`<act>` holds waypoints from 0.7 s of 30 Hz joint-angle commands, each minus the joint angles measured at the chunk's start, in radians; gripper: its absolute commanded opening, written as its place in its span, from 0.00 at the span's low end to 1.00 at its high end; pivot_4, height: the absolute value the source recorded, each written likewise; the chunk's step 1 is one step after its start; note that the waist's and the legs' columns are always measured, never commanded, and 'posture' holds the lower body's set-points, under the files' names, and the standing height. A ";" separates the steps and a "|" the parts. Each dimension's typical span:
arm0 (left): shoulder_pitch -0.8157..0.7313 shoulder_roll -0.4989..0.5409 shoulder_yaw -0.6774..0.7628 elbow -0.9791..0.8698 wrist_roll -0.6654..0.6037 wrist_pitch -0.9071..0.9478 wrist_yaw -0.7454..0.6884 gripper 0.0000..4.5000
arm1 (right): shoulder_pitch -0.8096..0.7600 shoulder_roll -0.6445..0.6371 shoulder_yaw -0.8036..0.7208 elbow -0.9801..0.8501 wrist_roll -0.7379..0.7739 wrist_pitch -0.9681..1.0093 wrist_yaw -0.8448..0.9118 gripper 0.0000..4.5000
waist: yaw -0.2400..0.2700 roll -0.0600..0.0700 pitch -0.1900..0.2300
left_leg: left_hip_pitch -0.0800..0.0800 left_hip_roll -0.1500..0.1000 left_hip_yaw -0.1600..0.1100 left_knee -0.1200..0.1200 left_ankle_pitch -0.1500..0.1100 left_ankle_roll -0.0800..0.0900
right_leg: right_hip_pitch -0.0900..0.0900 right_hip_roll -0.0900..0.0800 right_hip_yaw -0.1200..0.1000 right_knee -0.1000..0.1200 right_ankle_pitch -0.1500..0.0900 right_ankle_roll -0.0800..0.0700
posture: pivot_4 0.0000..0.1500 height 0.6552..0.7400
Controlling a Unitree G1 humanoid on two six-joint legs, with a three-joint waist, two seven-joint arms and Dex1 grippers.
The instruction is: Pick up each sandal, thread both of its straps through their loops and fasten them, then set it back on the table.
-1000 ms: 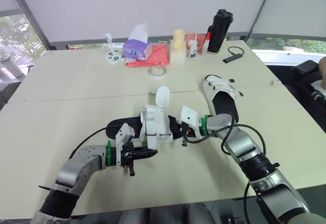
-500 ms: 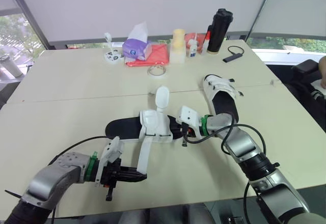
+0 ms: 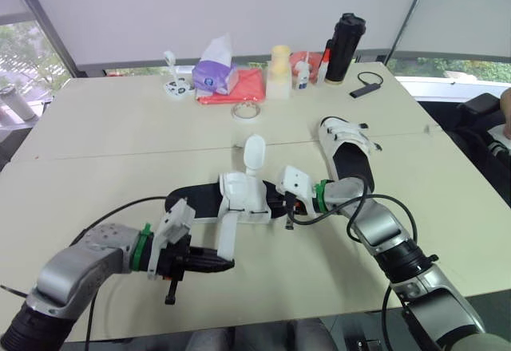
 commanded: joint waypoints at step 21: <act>-0.399 -0.213 0.004 0.420 0.029 0.016 0.102 0.01 | 0.024 -0.010 0.031 0.019 -0.029 0.025 -0.006 0.00 | 0.002 -0.001 0.000 | 0.000 -0.002 0.002 0.002 0.001 0.001 | 0.002 0.004 -0.001 0.002 0.001 0.000 | 1.00 1.00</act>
